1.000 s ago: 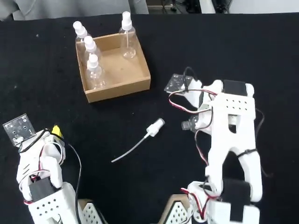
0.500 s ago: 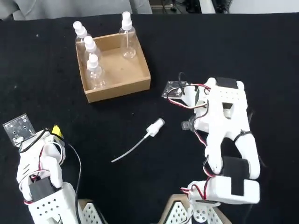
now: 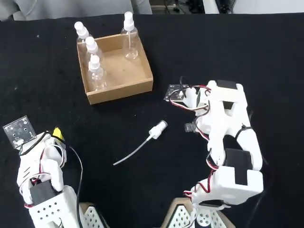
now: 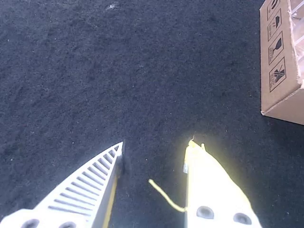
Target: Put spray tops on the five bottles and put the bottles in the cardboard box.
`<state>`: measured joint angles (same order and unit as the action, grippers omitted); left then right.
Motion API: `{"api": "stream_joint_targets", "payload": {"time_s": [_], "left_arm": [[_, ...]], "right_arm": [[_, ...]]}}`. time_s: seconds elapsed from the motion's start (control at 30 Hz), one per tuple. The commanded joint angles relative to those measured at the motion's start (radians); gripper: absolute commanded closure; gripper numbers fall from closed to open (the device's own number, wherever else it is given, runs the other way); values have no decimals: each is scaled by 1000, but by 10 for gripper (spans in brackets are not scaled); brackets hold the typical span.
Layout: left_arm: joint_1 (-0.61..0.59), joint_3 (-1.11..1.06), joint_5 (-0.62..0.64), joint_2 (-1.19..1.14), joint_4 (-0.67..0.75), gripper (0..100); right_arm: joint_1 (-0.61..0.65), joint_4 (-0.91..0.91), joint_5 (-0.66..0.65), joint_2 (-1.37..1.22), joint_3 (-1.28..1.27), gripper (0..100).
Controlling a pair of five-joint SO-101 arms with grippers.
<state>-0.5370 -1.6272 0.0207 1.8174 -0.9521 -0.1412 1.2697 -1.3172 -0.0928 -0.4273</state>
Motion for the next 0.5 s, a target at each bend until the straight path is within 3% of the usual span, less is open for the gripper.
{"api": "stream_joint_targets", "payload": {"time_s": [0.0, 0.2, 0.47], "left_arm": [[-12, 4, -2, 6, -5, 805], [-12, 4, -2, 6, -5, 805], [-12, 4, -2, 6, -5, 805]], "right_arm": [[11, -15, 31, 2, 12, 760], [12, -15, 120, 4, 13, 777], [18, -11, 338, 4, 13, 777]]}}
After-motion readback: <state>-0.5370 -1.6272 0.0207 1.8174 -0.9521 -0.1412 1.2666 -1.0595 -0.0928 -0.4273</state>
